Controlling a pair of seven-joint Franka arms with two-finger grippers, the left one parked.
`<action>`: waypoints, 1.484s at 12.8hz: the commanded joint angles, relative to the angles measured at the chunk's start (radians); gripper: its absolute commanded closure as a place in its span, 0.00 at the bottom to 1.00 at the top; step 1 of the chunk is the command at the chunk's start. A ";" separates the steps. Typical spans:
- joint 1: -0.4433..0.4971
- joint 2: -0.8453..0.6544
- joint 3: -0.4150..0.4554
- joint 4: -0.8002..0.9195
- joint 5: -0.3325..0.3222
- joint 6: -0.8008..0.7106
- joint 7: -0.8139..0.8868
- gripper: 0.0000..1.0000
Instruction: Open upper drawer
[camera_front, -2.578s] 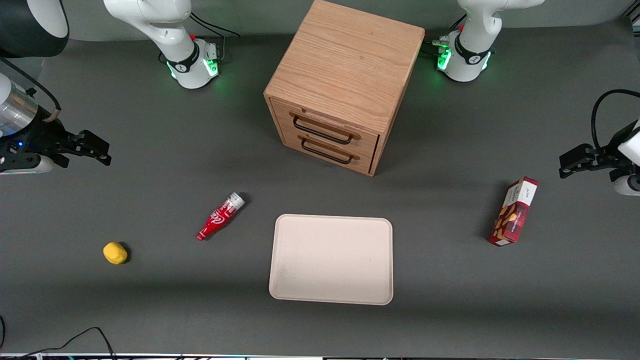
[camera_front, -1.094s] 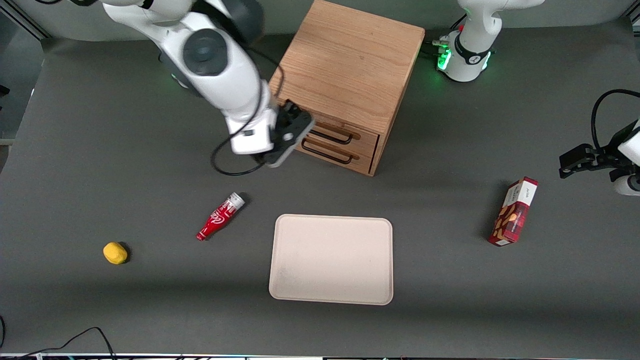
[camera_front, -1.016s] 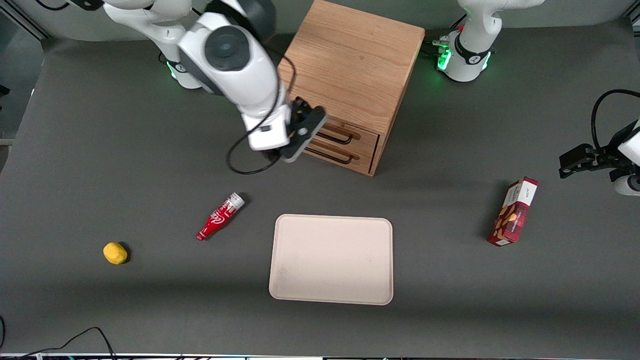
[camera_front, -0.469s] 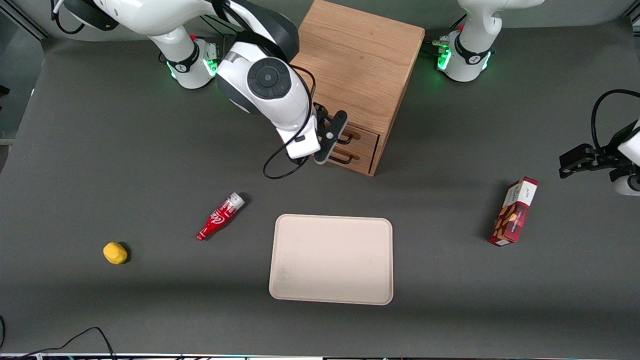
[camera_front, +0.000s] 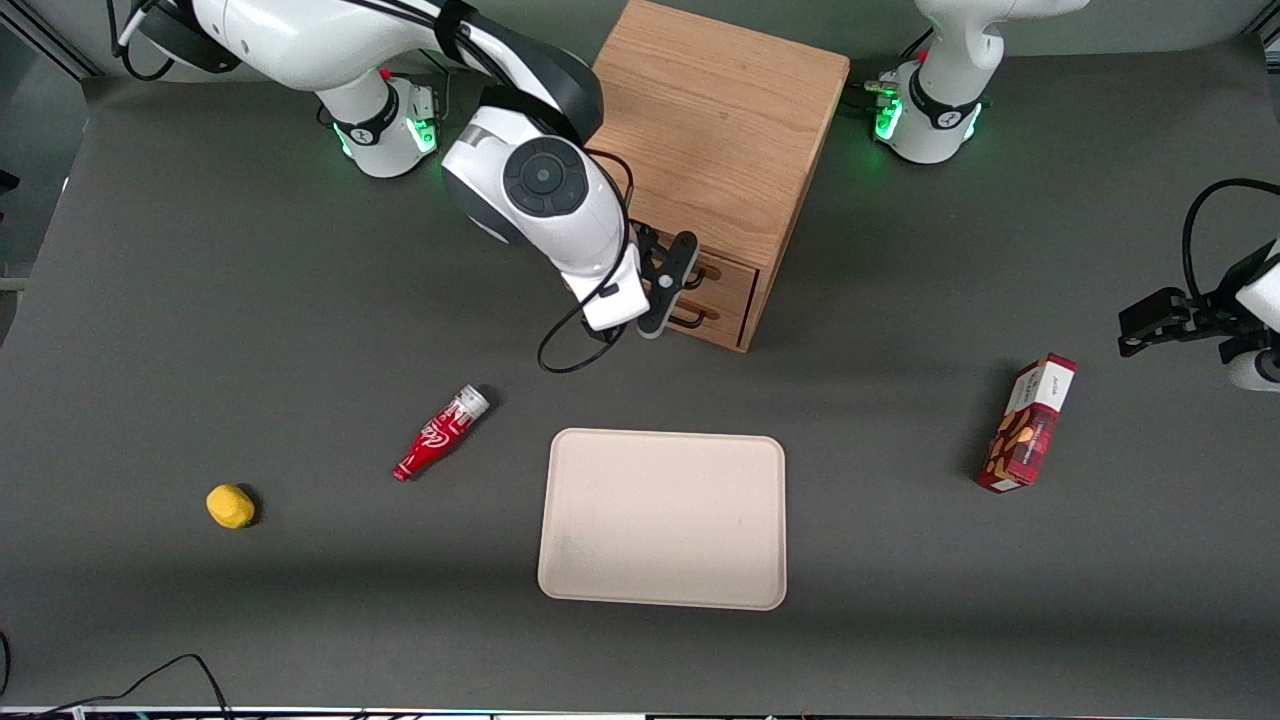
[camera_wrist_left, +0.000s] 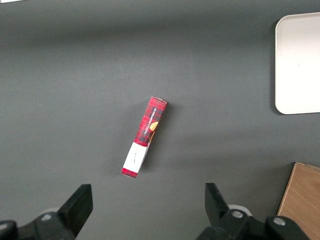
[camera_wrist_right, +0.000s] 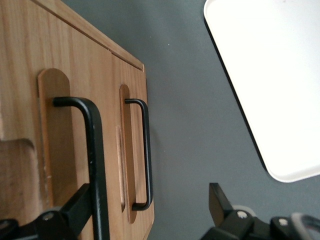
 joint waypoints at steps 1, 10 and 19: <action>0.009 0.018 -0.041 0.008 -0.033 0.041 -0.066 0.00; 0.026 0.028 -0.194 0.109 -0.025 0.094 -0.215 0.00; 0.040 0.052 -0.366 0.155 -0.022 0.284 -0.348 0.00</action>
